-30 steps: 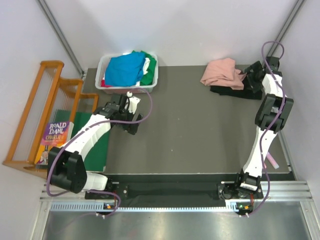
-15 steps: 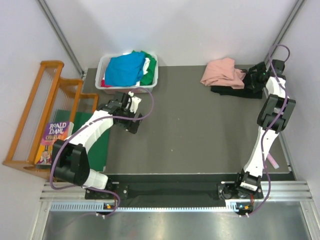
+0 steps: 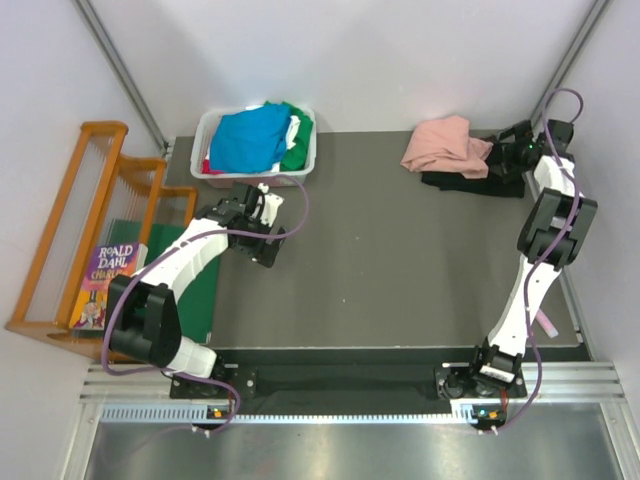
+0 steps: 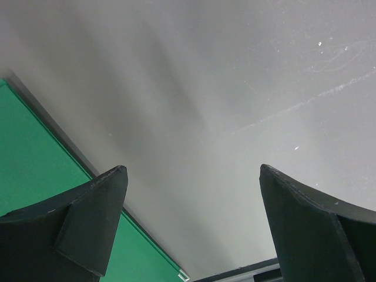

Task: Fold and stack the t-shirts
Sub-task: Neatly place the folded tshirt to the corner

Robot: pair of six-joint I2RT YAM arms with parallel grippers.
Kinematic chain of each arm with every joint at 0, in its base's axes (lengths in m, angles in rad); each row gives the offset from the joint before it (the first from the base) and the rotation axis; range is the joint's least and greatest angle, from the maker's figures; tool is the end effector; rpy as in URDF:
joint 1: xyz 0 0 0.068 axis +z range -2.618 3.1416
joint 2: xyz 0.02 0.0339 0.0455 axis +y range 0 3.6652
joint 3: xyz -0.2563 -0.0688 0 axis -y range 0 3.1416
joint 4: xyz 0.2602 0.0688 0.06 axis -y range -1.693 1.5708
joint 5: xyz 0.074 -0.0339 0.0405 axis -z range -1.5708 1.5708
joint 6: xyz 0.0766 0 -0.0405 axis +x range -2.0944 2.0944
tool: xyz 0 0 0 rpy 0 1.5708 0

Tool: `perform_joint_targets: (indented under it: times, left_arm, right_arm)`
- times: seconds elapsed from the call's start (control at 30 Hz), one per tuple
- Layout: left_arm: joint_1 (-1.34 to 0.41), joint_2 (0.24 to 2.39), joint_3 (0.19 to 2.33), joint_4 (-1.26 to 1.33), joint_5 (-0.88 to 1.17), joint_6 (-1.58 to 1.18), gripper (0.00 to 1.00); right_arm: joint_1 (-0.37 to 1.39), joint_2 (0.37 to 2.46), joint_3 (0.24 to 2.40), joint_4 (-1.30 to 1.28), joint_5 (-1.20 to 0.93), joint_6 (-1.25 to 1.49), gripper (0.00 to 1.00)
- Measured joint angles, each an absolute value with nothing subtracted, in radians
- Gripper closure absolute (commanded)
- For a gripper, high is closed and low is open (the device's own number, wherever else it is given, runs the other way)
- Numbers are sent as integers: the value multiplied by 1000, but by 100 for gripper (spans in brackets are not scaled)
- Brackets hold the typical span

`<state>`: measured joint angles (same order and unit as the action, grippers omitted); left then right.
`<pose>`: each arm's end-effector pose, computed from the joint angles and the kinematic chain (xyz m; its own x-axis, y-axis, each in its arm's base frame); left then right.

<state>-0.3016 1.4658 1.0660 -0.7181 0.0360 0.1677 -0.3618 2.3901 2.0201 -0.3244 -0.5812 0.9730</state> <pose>0.3067 -0.0983 0.1870 -0.7945 0.4219 -0.4368 0.4508 0.8917 0.0411 0.5551 -0.1651 0.1620 -0.4185 0.8970 -0.1421 0.4391 0.3368 0.8329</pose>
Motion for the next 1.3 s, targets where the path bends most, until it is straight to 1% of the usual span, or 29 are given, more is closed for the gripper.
perform_joint_targets:
  times: [0.1, 0.27, 0.37, 0.57, 0.73, 0.83, 0.97, 1.3]
  left_arm:
    - [-302, 1466, 1066, -719, 35, 172, 2]
    - [-302, 1465, 1066, -719, 35, 182, 2]
    - [-302, 1464, 1068, -720, 35, 183, 2]
    - [-302, 1460, 1074, -725, 35, 183, 2]
    - [-302, 1455, 1074, -727, 28, 184, 2]
    - [-302, 1455, 1075, -727, 24, 185, 2]
    - [-302, 1455, 1078, -727, 24, 185, 2]
    - [-302, 1455, 1078, -728, 24, 185, 2]
  right_arm:
    - [-361, 2341, 1987, -329, -582, 954, 0]
    - [-361, 2260, 1984, -344, -524, 900, 0]
    - [-361, 2253, 2032, -345, -496, 894, 0]
    - [-364, 2380, 2265, -328, -479, 913, 0]
    - [-371, 2511, 2334, -322, -471, 935, 0]
    - [-375, 2557, 2306, -334, -470, 937, 0]
    - [-378, 2562, 2228, -333, -468, 937, 0]
    - [-381, 2561, 2225, -321, -477, 935, 0]
